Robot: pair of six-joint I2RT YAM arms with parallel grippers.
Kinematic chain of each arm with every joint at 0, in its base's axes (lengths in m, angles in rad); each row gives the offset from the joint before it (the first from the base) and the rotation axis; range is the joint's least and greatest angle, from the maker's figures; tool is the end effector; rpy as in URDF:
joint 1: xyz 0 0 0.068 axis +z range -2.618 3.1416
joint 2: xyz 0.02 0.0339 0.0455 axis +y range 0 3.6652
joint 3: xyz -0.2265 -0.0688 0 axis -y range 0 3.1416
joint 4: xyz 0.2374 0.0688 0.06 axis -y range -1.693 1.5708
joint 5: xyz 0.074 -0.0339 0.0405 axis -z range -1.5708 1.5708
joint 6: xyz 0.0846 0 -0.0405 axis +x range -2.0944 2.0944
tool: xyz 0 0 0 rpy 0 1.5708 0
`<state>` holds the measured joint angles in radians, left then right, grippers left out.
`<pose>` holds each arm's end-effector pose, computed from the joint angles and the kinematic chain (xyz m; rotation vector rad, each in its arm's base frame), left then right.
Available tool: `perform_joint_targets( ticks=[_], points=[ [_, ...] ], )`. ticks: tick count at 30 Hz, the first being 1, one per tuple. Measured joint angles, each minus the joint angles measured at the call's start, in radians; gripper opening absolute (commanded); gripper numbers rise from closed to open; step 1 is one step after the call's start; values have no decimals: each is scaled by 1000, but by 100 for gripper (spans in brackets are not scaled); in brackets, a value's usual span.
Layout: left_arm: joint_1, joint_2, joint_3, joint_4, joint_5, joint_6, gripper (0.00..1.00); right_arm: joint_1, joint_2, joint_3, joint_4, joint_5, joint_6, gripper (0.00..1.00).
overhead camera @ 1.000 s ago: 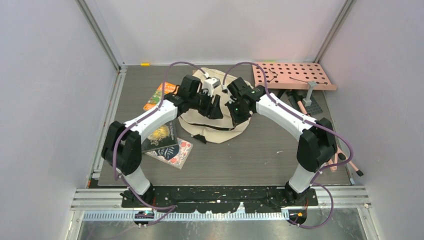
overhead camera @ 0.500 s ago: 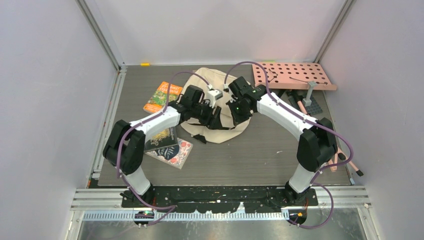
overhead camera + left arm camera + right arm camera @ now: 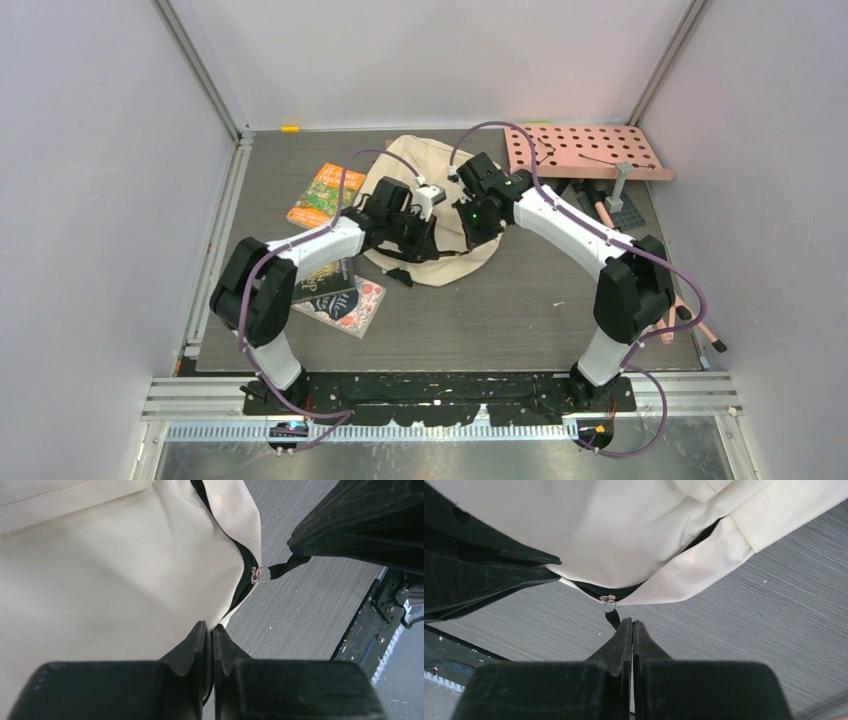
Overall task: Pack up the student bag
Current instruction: Unzip the student bag at the center of the board.
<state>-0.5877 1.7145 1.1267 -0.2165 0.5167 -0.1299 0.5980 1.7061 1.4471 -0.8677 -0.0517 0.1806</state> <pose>0.2977 -0.2486 0.1497 0.8051 2.3123 -0.9471 0.2980 0.2083 0.1920 -0.5822 2.6718 0.2997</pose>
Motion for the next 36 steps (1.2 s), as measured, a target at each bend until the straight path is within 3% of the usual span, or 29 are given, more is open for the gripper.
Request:
perform_joint_targets(
  ticks=[12,36],
  points=[
    [-15,-177,-78,-12,-115,-6,0,-7,0,53,5,172,71,1],
    [-34,-305,-80,-119,-339,23,0,-64,90,41,26,70,122,1]
  ],
)
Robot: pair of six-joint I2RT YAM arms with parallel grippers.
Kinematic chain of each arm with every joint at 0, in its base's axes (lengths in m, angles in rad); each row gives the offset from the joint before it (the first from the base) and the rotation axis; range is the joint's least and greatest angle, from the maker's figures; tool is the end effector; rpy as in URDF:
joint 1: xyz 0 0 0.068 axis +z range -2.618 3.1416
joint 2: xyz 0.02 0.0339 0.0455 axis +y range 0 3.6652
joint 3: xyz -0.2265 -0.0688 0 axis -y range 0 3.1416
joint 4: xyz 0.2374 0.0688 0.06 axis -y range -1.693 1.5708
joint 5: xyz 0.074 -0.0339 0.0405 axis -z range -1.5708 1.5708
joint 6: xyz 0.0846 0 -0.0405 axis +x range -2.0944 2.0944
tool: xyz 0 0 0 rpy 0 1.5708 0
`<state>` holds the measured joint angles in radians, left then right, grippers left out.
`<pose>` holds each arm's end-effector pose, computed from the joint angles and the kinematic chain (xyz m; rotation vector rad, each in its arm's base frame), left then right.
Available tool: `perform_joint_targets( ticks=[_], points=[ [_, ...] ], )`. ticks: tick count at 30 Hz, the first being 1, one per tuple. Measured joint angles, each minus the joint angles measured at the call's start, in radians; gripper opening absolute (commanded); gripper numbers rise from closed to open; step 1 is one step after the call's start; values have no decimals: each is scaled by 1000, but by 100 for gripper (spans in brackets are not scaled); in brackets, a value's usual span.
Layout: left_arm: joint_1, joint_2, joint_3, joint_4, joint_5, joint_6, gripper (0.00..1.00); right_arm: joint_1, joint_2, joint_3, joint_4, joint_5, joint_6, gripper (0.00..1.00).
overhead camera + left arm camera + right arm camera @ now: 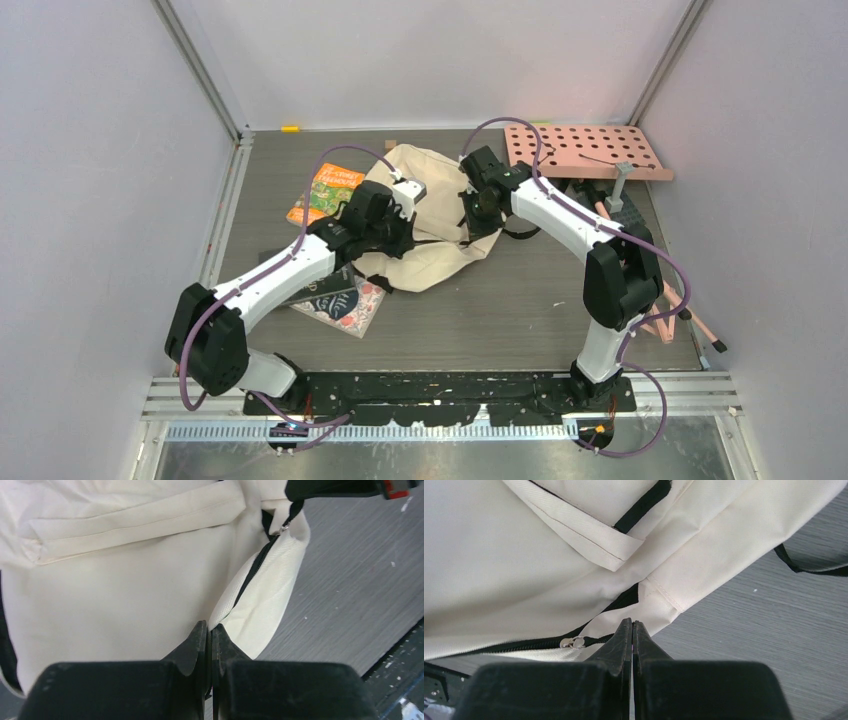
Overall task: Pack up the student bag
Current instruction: Unzip the student bag at the center of the board.
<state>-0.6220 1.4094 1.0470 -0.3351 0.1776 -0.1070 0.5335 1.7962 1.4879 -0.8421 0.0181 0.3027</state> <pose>0.2736 -0.2146 0.2080 0.6844 2.2203 -0.5793 0.3278 0.1918 0.1746 -0.3105 2.7245 0.2149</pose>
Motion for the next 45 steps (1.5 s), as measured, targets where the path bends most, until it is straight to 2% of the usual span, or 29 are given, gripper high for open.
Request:
perform_joint_targets(
  ticks=[9,14,20,27,33,41,43,44,45],
  points=[
    [-3,10,40,-35,-135,31,0,-2,-22,-89,51,-177,-80,1],
    [-5,63,73,-36,-190,32,0,15,-56,-116,61,-201,-115,1],
    [-8,65,70,-24,-206,37,0,25,-60,-115,79,-84,-76,1],
    [-7,-46,-18,-15,-235,42,0,16,2,-55,54,92,-41,0],
    [-8,-119,-44,-13,-264,21,0,8,39,-55,55,99,-36,0],
    [-8,-129,-62,11,-248,19,0,2,39,-47,51,116,-27,1],
    [-8,-113,-53,16,-234,34,0,-6,39,-42,49,116,-27,7],
    [-7,-100,-45,17,-228,39,2,-11,39,-41,48,116,-27,16],
    [-6,-77,-30,16,-217,44,7,-16,39,-41,49,115,-28,20]
  ],
)
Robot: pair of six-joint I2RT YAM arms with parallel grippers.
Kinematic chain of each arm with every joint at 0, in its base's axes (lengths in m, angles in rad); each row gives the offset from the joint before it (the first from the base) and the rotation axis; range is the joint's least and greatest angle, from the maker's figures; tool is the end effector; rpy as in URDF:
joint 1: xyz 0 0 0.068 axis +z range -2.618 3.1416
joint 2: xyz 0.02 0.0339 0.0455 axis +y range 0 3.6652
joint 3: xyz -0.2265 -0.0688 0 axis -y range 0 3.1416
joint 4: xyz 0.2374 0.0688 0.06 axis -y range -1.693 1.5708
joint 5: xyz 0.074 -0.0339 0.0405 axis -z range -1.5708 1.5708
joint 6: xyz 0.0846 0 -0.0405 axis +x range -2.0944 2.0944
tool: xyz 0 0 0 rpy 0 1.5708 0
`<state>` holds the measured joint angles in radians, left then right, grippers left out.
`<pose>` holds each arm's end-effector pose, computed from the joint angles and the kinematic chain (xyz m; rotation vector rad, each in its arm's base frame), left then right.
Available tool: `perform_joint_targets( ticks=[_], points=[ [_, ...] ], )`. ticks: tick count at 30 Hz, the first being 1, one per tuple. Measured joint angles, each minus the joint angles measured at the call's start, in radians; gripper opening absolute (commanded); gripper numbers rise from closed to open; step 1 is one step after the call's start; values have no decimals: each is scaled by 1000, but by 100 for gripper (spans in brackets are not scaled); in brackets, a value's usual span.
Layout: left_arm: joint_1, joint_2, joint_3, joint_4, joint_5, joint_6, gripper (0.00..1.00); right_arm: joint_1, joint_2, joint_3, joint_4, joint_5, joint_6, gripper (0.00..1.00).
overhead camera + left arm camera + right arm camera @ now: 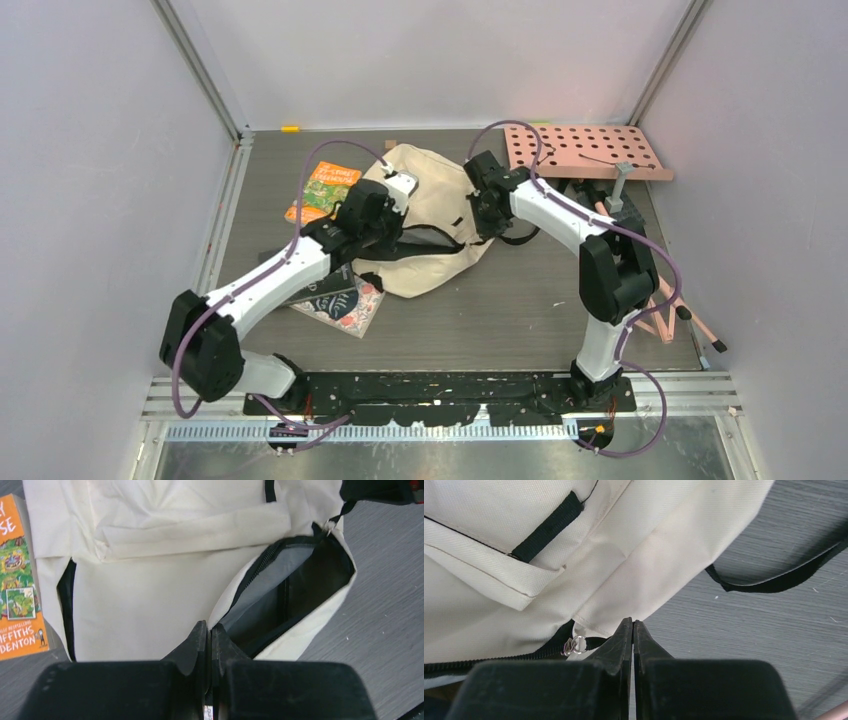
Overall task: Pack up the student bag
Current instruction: Unzip the student bag at the center of the board.
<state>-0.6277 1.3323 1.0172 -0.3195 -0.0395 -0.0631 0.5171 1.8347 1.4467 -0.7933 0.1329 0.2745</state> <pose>0.2759 -0.1961 0.2231 0.5987 2.1439 -0.3396 0.3371 0.1788 0.1519 -0.2949 2.7159 0.0400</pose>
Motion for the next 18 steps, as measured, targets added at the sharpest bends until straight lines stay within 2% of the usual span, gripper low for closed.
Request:
perform_joint_targets(
  ticks=[1,2,4,7,12,14,18],
  points=[
    [2,26,19,-2,11,3,15,-6,-2,0,1,-3,-4,30],
    [6,54,39,-7,21,10,31,-12,-5,-2,1,-2,-11,35],
    [12,100,76,-24,42,14,48,-26,-24,-11,10,-8,-26,51],
    [21,123,96,-42,55,-5,69,-42,-76,-29,39,-40,-50,62],
    [87,85,82,-55,109,-111,79,-31,-167,-30,131,-142,-93,69],
    [156,40,55,-51,157,-169,84,-13,-182,-20,163,-175,-112,69],
    [331,-66,-11,-45,244,-301,85,46,-173,29,204,-227,-144,70]
  ],
)
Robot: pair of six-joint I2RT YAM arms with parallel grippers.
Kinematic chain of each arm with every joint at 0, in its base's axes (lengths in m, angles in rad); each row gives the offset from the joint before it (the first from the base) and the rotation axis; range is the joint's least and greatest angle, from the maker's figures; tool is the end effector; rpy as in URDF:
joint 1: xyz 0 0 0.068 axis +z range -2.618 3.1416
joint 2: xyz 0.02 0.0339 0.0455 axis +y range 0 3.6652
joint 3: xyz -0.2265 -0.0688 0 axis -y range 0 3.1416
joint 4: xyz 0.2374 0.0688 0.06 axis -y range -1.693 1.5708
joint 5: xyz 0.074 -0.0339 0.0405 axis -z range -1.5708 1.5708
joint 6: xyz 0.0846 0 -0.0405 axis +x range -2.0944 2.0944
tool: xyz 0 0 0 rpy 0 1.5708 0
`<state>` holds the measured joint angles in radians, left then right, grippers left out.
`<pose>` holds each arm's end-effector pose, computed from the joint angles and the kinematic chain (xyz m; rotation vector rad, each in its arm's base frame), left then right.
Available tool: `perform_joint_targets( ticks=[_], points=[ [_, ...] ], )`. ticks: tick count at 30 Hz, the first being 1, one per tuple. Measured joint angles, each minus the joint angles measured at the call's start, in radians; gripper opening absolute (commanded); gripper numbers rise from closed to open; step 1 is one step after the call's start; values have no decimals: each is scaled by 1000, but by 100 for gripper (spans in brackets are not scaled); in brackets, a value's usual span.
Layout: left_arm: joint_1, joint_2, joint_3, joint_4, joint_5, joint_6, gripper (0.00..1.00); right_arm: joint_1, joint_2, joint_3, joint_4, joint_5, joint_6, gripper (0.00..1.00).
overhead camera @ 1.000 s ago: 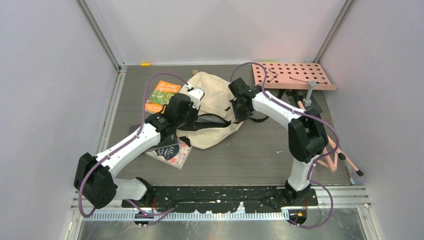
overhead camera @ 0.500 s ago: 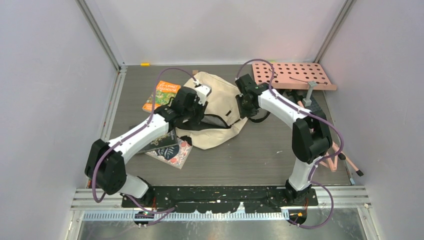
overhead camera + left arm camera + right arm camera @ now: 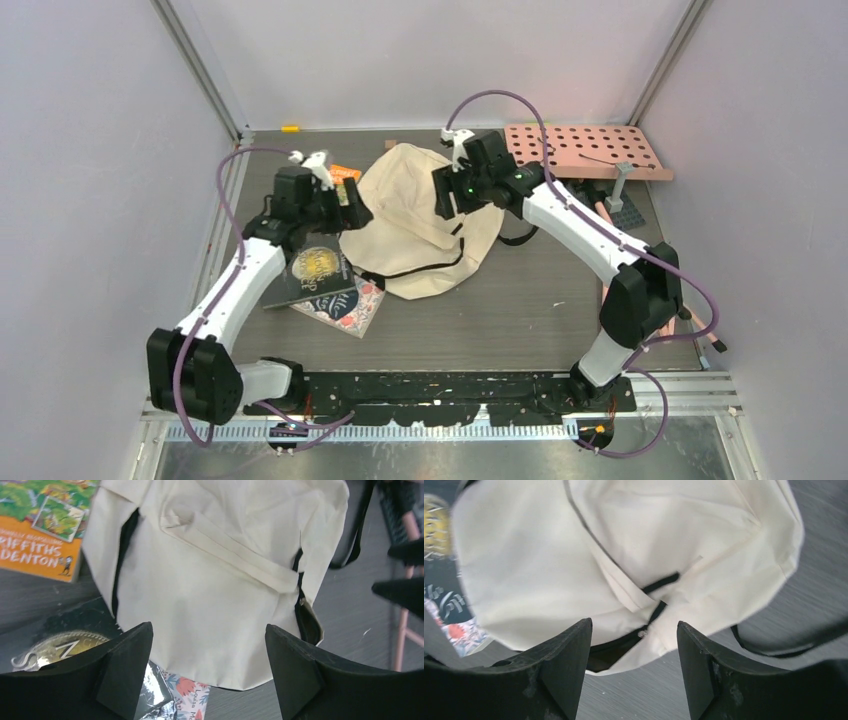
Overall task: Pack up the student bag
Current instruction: Unzip the student bag at the center of the board, then pick up the book from the center of the board.
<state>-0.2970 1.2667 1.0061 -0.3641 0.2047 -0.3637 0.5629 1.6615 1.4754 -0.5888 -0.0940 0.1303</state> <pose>0.3050 -0.1113 0.2347 0.0430 2.2437 -0.5898 0.3323 0.2191 0.2434 -0.5581 2.3202 0.4463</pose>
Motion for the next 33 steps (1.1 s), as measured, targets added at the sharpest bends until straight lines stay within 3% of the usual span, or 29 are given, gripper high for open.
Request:
perform_joint_targets(
  ticks=[11,17,23,33],
  points=[
    [292,-35,-16,-159,31,-204,86,234,201,197,9,-87,-124,70],
    [405,-33,-44,-276,-26,-227,93,328,331,236,-68,-87,-177,70],
    [437,-24,-40,-418,-121,-171,96,403,395,259,-93,-46,-211,70],
    [437,-1,-35,-477,-126,-129,97,459,444,322,-97,18,-261,70]
  ],
)
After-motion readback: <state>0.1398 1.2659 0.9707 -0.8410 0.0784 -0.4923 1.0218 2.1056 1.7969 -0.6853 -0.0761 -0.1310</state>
